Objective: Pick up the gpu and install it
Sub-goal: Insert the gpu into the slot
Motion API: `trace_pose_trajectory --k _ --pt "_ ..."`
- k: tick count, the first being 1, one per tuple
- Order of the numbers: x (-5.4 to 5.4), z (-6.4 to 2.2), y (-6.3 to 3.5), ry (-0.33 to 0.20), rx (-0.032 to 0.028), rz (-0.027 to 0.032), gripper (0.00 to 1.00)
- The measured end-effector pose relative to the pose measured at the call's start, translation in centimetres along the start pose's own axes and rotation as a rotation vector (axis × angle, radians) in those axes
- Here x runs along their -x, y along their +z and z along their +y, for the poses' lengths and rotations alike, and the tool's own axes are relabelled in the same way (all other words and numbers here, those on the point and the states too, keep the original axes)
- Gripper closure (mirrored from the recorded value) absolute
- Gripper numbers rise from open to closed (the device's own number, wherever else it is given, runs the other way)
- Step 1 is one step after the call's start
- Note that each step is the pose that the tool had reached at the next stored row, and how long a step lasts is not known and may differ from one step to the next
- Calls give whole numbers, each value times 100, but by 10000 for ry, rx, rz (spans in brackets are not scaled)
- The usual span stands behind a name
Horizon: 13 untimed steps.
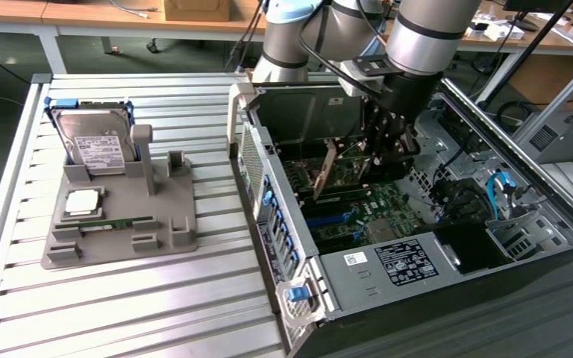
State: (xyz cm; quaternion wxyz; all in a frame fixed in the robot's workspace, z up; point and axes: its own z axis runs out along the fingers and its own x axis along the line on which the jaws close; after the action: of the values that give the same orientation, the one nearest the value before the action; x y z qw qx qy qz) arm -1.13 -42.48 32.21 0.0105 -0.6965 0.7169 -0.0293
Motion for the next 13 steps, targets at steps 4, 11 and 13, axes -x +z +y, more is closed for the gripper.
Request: trace_pose_trajectory --k 4,11,13 --pt "-8 6 2 0 0 1 73" --pt "-24 15 9 0 0 0 73" --pt "-27 17 10 0 1 1 73"
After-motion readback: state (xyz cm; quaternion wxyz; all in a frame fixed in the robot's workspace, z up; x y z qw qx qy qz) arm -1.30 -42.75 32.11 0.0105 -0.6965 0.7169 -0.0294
